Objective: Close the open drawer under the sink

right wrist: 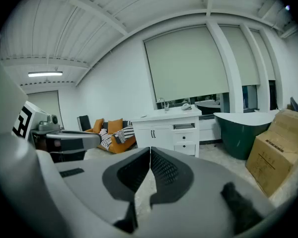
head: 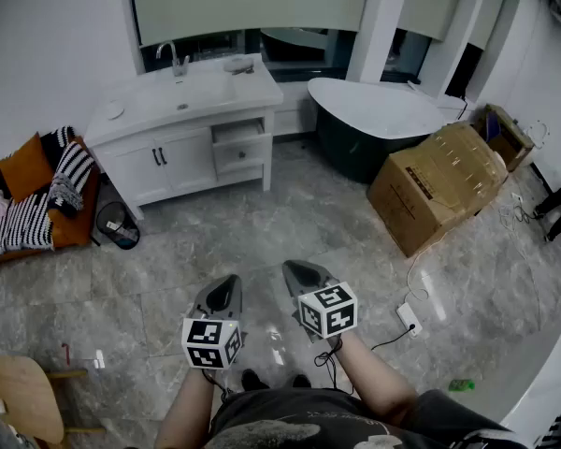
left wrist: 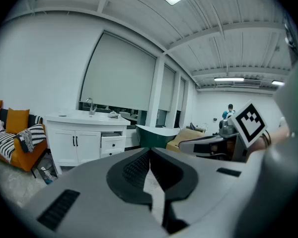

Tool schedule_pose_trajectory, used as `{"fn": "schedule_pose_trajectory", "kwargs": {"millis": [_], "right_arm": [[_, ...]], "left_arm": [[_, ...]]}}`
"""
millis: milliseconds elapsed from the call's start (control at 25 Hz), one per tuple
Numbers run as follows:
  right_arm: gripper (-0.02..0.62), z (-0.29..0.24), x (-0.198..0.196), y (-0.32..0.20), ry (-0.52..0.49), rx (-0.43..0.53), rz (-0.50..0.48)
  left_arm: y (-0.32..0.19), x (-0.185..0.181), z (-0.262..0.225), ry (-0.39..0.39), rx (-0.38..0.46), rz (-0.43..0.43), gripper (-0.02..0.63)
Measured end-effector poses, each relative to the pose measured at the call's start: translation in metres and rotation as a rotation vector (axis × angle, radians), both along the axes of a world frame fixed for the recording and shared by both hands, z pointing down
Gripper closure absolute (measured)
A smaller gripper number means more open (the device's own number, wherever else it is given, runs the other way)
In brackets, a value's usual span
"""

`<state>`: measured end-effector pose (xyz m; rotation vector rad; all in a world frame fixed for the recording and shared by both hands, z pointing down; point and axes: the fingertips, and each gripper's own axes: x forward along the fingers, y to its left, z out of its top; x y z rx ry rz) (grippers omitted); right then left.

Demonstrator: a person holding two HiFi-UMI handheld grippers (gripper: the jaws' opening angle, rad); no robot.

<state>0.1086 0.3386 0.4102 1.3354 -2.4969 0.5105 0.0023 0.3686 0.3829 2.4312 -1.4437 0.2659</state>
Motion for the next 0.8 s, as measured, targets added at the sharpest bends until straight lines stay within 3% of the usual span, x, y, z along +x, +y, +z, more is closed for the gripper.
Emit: {"fn": "schedule_pose_trajectory", "kwargs": {"millis": [280,560,680,800], "right_arm": [[0.569,0.002,-0.001,0.005,0.023,0.002,-0.01],[0.569,0.002,-0.023,0.009,-0.009,0.0,-0.014],[0.569,0.001,-0.029,0.013,-0.074,-0.005,0.016],[0.568,0.008,-0.026,0.016,-0.058,-0.012,0.066]], "left_arm": [[0.004,0.001,0.003,0.01,-0.003,0.004,0.591],[0.004,-0.026,0.006,0.032,-0.015,-0.017,0.591],[0.006,-0.041,0.007,0.068,-0.024,-0.025,0.591],[0.006,-0.054,0.007,0.092,-0.031,-0.022,0.591]]}}
